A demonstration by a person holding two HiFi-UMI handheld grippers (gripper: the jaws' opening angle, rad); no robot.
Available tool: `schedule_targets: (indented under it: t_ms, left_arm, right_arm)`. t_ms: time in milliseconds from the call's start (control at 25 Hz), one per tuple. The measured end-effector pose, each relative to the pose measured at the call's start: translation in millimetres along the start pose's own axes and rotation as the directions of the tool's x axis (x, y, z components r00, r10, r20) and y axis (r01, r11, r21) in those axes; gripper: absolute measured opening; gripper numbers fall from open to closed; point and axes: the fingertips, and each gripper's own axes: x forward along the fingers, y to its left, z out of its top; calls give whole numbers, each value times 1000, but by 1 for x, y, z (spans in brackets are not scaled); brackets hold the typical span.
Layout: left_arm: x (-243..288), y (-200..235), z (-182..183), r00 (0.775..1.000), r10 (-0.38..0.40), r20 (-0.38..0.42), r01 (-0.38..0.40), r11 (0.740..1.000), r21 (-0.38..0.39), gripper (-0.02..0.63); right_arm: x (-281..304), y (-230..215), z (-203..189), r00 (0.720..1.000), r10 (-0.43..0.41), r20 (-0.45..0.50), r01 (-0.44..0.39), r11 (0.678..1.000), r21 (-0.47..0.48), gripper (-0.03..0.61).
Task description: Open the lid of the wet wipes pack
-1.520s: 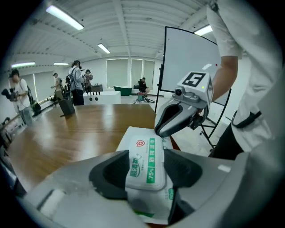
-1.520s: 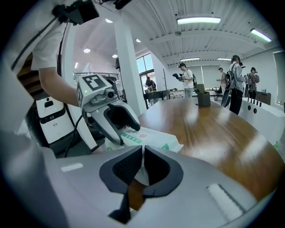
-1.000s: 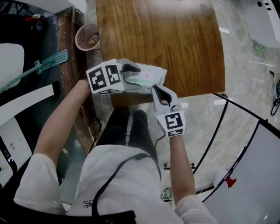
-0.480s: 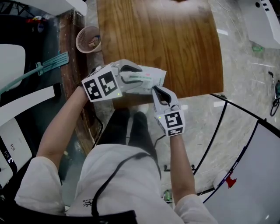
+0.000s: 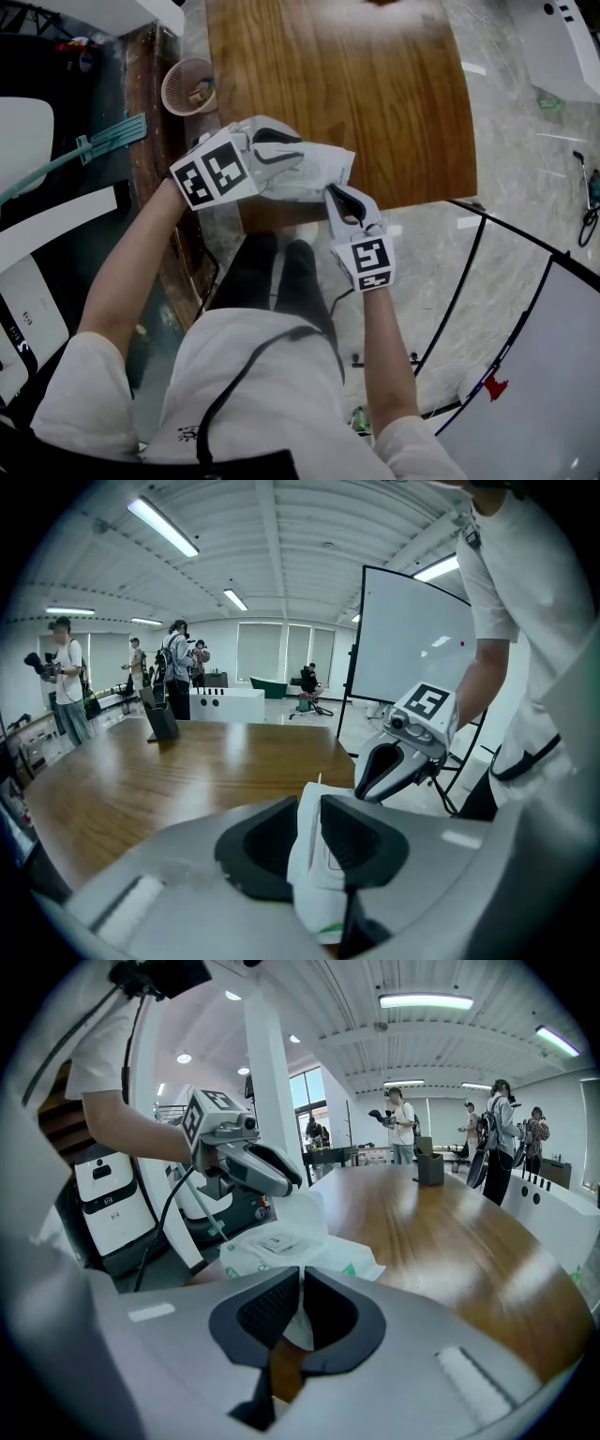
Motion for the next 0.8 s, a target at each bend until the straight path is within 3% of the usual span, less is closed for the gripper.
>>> schedule_targets:
  t_ms: [800]
  left_arm:
    - [6, 33, -18, 997, 76, -20, -77, 997, -20, 58]
  right_arm:
    - [-1, 0, 0, 1000, -23, -1, 23, 1000, 6, 21]
